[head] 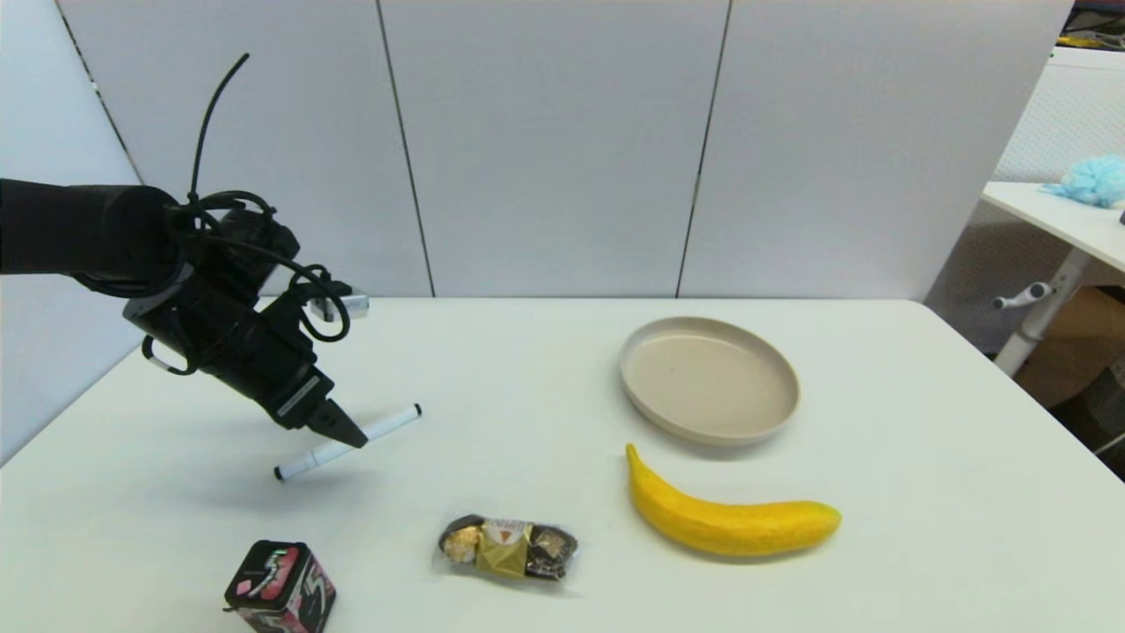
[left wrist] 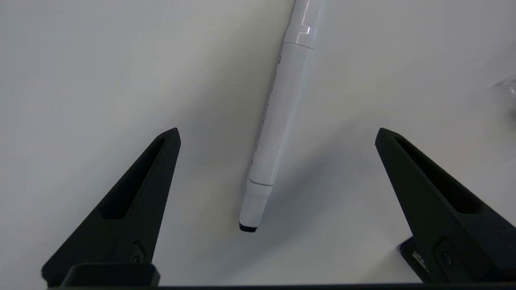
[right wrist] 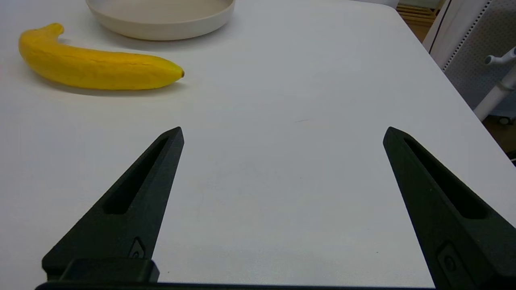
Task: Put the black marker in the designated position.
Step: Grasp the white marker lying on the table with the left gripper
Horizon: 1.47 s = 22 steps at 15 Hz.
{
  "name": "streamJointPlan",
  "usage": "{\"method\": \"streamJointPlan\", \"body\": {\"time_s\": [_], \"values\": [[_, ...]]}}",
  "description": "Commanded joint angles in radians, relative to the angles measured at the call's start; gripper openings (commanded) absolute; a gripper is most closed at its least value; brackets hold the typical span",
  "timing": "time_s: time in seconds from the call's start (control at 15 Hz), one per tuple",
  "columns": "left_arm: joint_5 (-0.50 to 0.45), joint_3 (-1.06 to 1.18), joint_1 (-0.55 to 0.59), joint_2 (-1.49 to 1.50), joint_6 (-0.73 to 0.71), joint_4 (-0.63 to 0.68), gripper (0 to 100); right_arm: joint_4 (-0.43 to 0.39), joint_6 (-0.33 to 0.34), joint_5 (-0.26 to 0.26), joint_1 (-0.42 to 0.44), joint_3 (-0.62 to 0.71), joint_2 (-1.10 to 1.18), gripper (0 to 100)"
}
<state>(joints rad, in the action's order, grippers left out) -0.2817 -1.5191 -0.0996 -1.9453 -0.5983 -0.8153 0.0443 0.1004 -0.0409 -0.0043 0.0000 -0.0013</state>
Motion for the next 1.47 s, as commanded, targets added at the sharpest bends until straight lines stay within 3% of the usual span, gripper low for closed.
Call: {"method": "streamJointPlan", "body": {"time_s": [0.07,0.93,1.47], "values": [[-0.001,-0.003,-0.008,-0.047,-0.003,-0.002,100,0.000,0.001,-0.001,0.000,0.000,0.001,100],[0.049,-0.003,-0.040,-0.069,-0.003,0.001,100,0.000,0.001,-0.001,0.000,0.000,0.001,100],[0.157,-0.024,-0.072,-0.066,-0.003,0.007,100,0.000,0.001,-0.001,0.000,0.000,0.001,100]]}}
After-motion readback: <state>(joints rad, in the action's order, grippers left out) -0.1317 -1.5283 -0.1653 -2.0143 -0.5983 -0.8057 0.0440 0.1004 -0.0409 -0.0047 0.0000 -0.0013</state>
